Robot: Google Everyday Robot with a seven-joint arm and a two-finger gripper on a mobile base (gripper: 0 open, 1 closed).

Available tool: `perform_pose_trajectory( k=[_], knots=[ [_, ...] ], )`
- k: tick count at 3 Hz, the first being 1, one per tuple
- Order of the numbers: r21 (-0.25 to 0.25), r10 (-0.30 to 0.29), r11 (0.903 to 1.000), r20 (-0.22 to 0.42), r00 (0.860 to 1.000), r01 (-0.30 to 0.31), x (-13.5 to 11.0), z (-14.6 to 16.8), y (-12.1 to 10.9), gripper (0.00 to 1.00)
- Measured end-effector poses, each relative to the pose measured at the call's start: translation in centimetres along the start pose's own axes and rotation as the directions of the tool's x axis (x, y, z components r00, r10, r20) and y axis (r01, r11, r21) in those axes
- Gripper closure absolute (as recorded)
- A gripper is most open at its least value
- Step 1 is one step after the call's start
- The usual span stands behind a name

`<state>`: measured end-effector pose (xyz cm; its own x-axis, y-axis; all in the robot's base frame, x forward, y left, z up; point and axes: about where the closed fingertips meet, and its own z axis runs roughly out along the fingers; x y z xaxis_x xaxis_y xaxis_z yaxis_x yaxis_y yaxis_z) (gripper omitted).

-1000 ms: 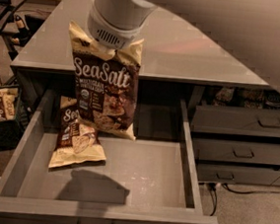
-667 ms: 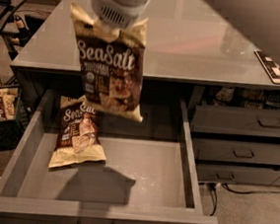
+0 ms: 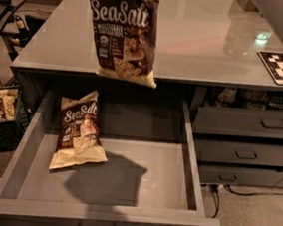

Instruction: Pick brown chip bag from top drawer and place on counter

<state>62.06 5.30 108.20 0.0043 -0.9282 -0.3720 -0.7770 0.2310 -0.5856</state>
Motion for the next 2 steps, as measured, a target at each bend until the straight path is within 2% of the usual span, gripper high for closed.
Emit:
perform_pose_trajectory(
  k=[1, 2],
  knots=[
    [-0.015, -0.006, 0.9999, -0.008, 1.0, 0.006, 0.1, 1.4, -2.8, 1.0],
    [-0.058, -0.013, 0.9983, -0.02, 1.0, 0.012, 0.1, 4.3, -4.8, 1.0]
  ],
)
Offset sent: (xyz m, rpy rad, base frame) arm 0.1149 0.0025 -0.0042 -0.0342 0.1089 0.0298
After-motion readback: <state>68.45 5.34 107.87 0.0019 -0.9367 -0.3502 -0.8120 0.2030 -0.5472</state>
